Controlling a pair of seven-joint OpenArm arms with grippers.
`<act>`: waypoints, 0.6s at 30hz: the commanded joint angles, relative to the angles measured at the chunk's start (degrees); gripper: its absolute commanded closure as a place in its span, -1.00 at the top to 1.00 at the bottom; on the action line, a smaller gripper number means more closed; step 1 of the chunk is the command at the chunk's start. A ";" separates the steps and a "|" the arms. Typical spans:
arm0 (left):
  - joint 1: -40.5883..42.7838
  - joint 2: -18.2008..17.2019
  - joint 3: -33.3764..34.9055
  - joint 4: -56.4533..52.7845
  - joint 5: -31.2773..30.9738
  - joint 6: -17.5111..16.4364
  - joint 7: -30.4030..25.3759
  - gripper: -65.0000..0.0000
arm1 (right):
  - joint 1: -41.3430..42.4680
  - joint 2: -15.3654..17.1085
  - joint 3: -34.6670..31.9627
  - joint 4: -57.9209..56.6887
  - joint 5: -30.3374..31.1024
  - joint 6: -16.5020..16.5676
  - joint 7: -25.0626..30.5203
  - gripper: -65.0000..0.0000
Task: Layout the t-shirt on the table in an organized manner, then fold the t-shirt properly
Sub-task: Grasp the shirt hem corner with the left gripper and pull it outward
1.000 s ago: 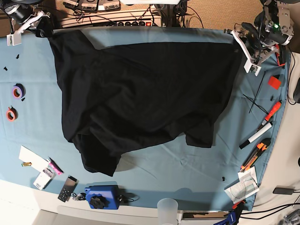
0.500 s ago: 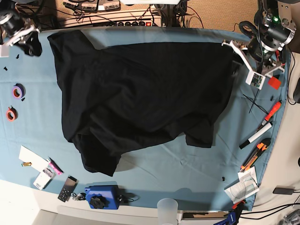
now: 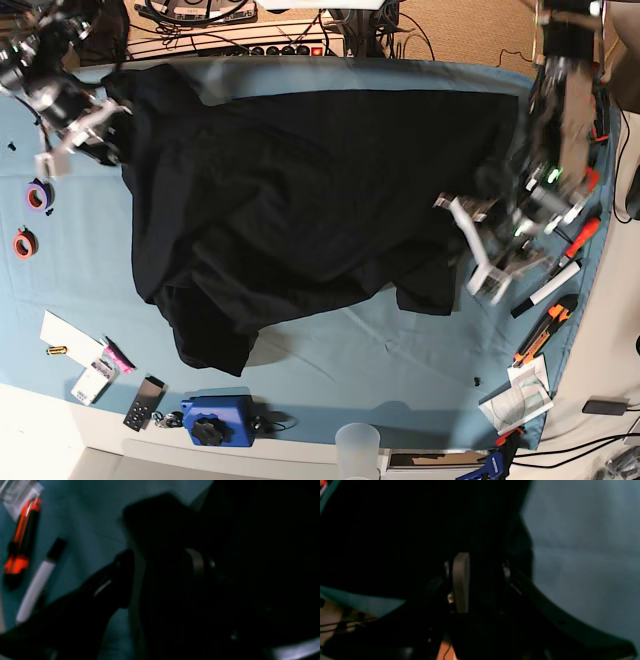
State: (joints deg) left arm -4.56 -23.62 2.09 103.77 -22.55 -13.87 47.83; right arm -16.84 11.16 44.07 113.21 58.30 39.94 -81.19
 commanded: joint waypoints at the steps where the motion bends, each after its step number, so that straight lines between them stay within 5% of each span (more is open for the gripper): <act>1: -3.61 -0.66 1.57 -1.70 0.07 0.31 -1.31 -0.02 | 1.14 0.92 -1.31 0.79 -0.42 -0.15 1.19 -0.46; 7: -18.05 -0.24 11.32 -20.57 0.02 1.57 -3.56 -0.02 | 4.83 0.92 -9.09 0.79 -9.81 -2.49 1.44 -0.47; 13: -28.04 4.50 12.52 -40.70 -0.33 1.64 -3.30 -0.02 | 5.42 0.87 -12.17 0.79 -10.82 -2.49 2.95 -0.47; 18: -30.51 5.90 12.52 -46.71 -8.94 -3.41 1.03 -0.02 | 5.42 0.90 -12.13 0.79 -11.89 -2.49 2.97 -0.47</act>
State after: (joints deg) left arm -33.19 -17.63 14.87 56.23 -30.92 -17.02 49.56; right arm -11.92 11.25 31.75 113.21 45.95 37.36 -79.48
